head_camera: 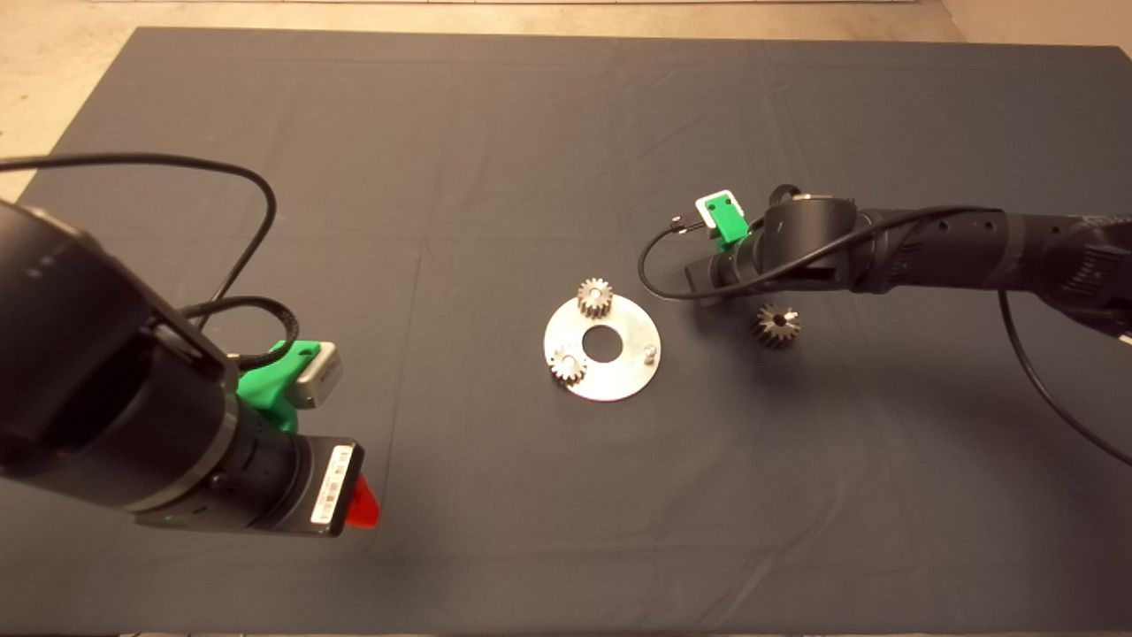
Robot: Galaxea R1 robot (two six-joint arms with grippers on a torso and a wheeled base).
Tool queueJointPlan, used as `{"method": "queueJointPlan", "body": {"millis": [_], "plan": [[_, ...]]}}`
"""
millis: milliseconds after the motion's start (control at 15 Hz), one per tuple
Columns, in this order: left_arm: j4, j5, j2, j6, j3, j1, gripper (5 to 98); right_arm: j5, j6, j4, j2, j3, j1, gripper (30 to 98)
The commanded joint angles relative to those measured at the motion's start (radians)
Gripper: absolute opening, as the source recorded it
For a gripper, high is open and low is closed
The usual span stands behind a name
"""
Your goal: Remove an incorrectly installed larger gear and replace it with the correct smaller gear
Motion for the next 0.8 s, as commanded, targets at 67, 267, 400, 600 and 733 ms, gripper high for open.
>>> {"method": "queueJointPlan", "body": {"millis": [67,267,400,600,733], "plan": [[-0.011,0.132,0.001,-0.004,0.0,-0.014,69.0,-0.134,0.016,0.044,-0.017,0.018,0.028,46.7],[-0.011,0.132,0.001,-0.004,0.002,-0.014,69.0,-0.134,0.016,0.043,-0.015,0.036,0.03,46.4],[-0.012,0.132,0.002,-0.004,0.002,-0.014,69.0,-0.134,0.016,0.044,-0.015,0.04,0.031,46.4],[-0.012,0.132,0.002,-0.004,0.002,-0.014,69.0,-0.134,0.015,0.044,-0.017,0.041,0.031,43.6],[-0.012,0.132,0.002,-0.004,0.003,-0.015,69.0,-0.134,0.014,0.044,-0.017,0.041,0.031,43.0]]}}
